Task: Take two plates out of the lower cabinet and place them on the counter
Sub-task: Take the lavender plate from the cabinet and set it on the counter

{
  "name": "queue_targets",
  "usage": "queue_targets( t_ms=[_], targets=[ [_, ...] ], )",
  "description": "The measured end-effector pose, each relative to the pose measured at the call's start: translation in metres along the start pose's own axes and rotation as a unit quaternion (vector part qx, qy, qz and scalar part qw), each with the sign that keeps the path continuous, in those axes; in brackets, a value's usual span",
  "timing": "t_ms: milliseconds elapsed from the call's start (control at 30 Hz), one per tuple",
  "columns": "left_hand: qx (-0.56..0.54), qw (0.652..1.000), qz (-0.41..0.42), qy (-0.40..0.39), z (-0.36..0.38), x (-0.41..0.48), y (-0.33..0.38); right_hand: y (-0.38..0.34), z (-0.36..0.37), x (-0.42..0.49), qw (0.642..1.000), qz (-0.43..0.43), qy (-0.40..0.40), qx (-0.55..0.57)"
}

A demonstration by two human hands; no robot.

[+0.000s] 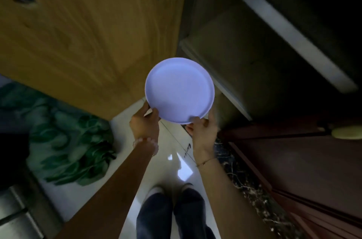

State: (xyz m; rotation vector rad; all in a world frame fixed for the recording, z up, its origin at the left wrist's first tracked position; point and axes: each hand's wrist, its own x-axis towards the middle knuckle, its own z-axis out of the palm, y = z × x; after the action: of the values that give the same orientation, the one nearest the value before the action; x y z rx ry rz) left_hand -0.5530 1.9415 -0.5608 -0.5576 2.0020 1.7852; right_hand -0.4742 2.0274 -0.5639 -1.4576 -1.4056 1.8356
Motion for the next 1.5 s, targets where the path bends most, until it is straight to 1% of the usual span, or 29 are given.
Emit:
queue_targets(
  t_ms=[67, 167, 267, 367, 533, 733, 867, 933, 1000, 1133, 1300, 1433, 1500],
  targets=[
    [0.013, 1.000, 0.005, 0.010, -0.014, -0.026, 0.026, -0.025, -0.006, -0.028, 1.000, -0.001, -0.003, -0.013],
    [0.041, 0.999, 0.014, 0.008, -0.034, -0.068, 0.067, -0.066, -0.013, -0.068, 1.000, 0.006, -0.013, 0.016],
    [0.068, 0.997, 0.017, 0.022, -0.050, -0.110, 0.111, -0.109, -0.016, -0.103, 1.000, 0.001, -0.023, 0.017],
    [0.085, 0.994, 0.046, 0.041, -0.065, -0.147, 0.159, -0.155, -0.018, -0.137, 0.999, -0.017, -0.038, 0.020],
    [0.060, 0.993, 0.089, 0.048, -0.086, -0.192, 0.227, -0.225, -0.024, -0.185, 0.995, -0.071, -0.066, 0.028],
    [0.037, 0.990, 0.133, 0.012, -0.098, -0.227, 0.281, -0.282, -0.026, -0.226, 0.991, -0.086, -0.069, 0.071],
    [0.005, 0.987, 0.162, -0.001, -0.102, -0.242, 0.310, -0.310, -0.028, -0.243, 0.988, -0.125, -0.070, 0.060],
    [0.014, 0.985, 0.169, -0.020, -0.103, -0.249, 0.323, -0.322, -0.031, -0.251, 0.986, -0.138, -0.068, 0.058],
    [0.010, 0.986, 0.163, -0.038, -0.103, -0.252, 0.332, -0.330, -0.033, -0.253, 0.986, -0.138, -0.065, 0.061],
    [0.004, 0.980, 0.184, -0.077, -0.100, -0.264, 0.344, -0.342, -0.043, -0.263, 0.986, -0.133, -0.051, 0.084],
    [0.005, 0.971, 0.186, -0.148, -0.086, -0.273, 0.346, -0.356, -0.065, -0.274, 0.986, -0.131, 0.002, 0.101],
    [0.028, 0.956, 0.200, -0.212, -0.062, -0.289, 0.342, -0.361, -0.095, -0.278, 0.985, -0.124, 0.052, 0.106],
    [0.039, 0.949, 0.195, -0.246, -0.048, -0.300, 0.338, -0.362, -0.115, -0.278, 0.983, -0.124, 0.078, 0.115]
  ],
)
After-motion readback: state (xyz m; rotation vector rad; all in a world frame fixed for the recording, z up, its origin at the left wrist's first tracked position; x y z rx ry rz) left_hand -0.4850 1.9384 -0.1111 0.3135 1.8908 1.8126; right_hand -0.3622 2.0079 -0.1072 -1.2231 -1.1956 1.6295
